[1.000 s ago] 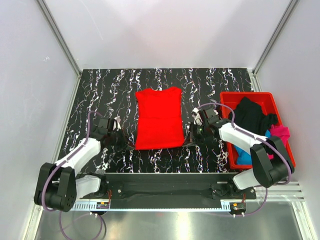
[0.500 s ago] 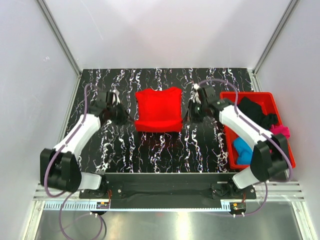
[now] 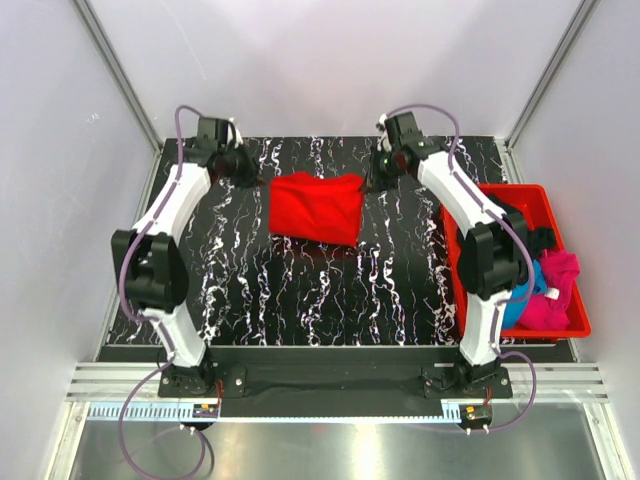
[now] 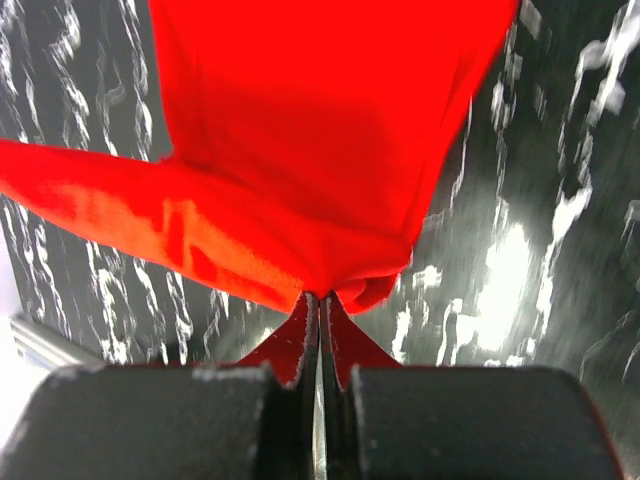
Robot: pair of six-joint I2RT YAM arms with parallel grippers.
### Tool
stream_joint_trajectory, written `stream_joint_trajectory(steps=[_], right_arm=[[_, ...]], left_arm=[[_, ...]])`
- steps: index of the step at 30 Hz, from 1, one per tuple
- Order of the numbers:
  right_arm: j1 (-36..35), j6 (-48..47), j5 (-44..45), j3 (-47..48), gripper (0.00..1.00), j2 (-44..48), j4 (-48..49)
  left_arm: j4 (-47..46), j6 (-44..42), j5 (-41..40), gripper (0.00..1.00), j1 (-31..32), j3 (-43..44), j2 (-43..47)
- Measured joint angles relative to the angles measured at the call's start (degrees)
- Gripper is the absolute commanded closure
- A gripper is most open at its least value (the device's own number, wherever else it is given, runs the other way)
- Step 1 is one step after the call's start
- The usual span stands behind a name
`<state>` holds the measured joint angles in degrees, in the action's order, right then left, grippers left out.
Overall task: Fold and stack the t-shirts
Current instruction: Fold the tshirt
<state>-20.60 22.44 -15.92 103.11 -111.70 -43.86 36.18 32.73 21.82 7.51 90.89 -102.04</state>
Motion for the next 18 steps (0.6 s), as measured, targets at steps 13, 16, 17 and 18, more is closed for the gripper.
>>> stream_joint_trajectory(steps=[13, 16, 17, 18], right_arm=[[3.7, -1.6, -0.1, 20.9, 1.00, -17.0, -1.0], [4.8, -1.0, -0.3, 21.0, 0.96, -19.3, 0.3], [5.1, -0.8, -0.5, 21.0, 0.93, -19.8, 0.8], [5.6, -0.5, -0.9, 21.5, 0.92, -20.9, 1.4]], left_arm=[[-15.8, 3.9, 7.8, 1.00, -2.6, 14.3, -19.3], [-21.1, 6.2, 9.9, 1.00, -2.7, 18.6, -26.1], [-22.5, 6.8, 10.3, 1.00, -2.7, 19.6, -27.7], [-23.3, 7.5, 10.8, 1.00, -2.7, 21.3, -30.0]])
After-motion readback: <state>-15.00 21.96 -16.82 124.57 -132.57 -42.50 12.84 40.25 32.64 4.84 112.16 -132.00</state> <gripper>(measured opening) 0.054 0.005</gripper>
